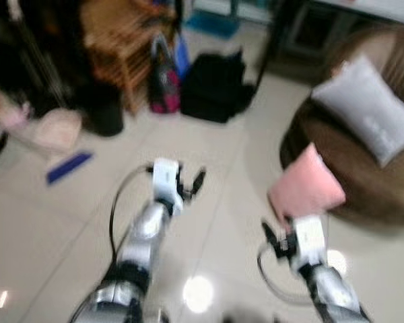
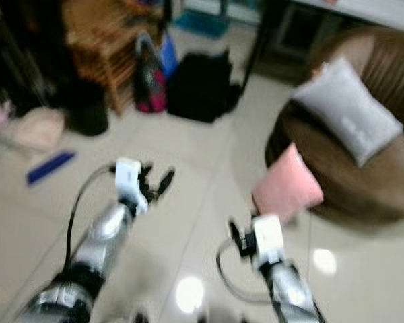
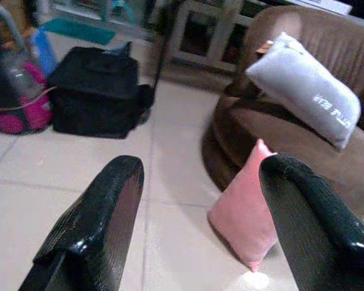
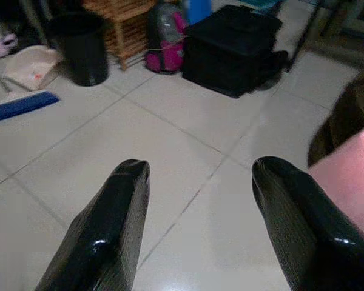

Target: Move the pillow to the sofa from floor

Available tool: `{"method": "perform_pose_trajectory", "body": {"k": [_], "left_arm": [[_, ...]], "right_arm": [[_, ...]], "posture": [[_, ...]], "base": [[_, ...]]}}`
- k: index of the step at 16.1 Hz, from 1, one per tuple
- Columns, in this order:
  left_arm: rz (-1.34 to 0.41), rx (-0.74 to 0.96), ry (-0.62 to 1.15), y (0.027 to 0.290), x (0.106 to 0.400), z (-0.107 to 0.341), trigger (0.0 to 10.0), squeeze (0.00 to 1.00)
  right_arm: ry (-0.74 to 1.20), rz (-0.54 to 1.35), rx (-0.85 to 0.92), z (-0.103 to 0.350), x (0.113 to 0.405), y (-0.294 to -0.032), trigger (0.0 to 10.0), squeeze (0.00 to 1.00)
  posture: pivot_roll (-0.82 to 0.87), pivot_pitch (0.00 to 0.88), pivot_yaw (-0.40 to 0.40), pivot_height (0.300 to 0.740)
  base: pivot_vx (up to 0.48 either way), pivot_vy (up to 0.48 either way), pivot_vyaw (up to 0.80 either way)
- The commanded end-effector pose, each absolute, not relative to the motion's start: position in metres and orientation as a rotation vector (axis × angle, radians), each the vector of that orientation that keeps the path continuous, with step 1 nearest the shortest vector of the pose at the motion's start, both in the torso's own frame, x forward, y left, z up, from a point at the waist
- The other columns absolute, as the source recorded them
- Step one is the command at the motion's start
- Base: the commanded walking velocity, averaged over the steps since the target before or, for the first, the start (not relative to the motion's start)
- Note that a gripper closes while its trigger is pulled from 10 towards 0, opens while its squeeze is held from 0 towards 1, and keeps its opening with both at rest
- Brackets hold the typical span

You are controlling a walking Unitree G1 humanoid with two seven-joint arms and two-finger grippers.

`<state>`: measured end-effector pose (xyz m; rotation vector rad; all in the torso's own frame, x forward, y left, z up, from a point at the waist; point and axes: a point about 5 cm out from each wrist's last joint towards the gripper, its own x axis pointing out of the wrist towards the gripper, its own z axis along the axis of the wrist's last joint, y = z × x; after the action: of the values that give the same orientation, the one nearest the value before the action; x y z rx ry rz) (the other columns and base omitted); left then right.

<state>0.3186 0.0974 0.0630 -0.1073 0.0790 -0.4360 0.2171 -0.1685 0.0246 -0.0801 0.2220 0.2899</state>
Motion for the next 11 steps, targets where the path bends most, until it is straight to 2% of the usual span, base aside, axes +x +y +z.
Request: {"method": "perform_pose_trajectory", "body": {"k": [1, 11], "left_arm": [[-0.484, -0.12, 0.074, 0.082, 0.3163, 0.0647, 10.0, 0.0], [-0.541, -0.081, 0.068, 0.0832, 0.3116, 0.0638, 10.0, 0.0]], "right_arm": [[0.27, 0.243, -0.081, 0.0179, 0.2119, -0.1817, 10.0, 0.0], [0.261, 0.225, -0.046, 0.0157, 0.2198, -0.1754, 10.0, 0.0]], "posture": [[-0.17, 0.155, -0.086, 0.74], [-0.14, 0.136, -0.068, 0.74]], "base": [[0.454, 0.0, -0.56], [0.454, 0.0, -0.57]]}}
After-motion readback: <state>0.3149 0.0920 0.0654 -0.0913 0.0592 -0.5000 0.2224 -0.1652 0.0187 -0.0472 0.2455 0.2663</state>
